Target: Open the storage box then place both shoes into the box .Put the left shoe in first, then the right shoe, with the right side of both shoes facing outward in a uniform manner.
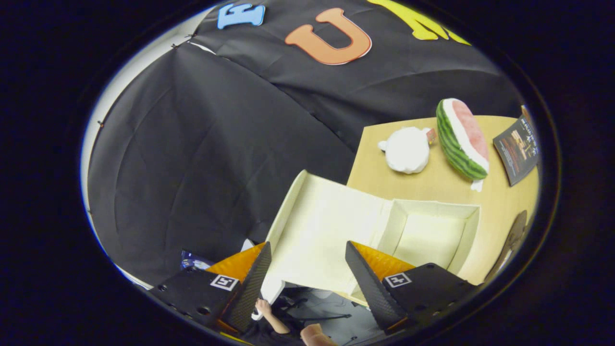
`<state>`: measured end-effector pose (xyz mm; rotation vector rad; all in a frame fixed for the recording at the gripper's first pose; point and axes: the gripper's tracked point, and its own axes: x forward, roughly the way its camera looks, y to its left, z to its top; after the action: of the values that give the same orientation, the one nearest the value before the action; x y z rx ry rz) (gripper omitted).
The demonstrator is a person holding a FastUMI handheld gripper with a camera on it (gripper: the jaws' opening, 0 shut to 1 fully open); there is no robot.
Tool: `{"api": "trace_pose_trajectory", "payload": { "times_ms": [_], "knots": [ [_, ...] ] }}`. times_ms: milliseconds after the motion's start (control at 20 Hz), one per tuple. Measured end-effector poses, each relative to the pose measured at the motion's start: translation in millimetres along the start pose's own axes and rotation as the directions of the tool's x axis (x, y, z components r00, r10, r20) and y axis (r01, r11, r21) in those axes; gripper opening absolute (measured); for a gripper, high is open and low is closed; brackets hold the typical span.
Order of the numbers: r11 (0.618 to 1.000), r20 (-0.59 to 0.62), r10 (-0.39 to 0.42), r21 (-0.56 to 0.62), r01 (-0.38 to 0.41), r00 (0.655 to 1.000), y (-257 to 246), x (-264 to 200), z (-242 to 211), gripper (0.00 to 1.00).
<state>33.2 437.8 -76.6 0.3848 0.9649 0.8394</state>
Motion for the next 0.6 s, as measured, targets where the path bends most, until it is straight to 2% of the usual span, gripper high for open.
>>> {"api": "trace_pose_trajectory", "payload": {
  "times_ms": [250,400,600],
  "knots": [
    [0.998,0.008,-0.047,0.030,0.046,0.999,-50,-28,-2,0.95],
    [0.992,0.028,-0.124,0.013,0.124,0.992,-105,-55,-6,0.95],
    [0.980,0.024,-0.196,0.048,0.194,0.980,-179,-95,-26,0.95]
  ]
}}
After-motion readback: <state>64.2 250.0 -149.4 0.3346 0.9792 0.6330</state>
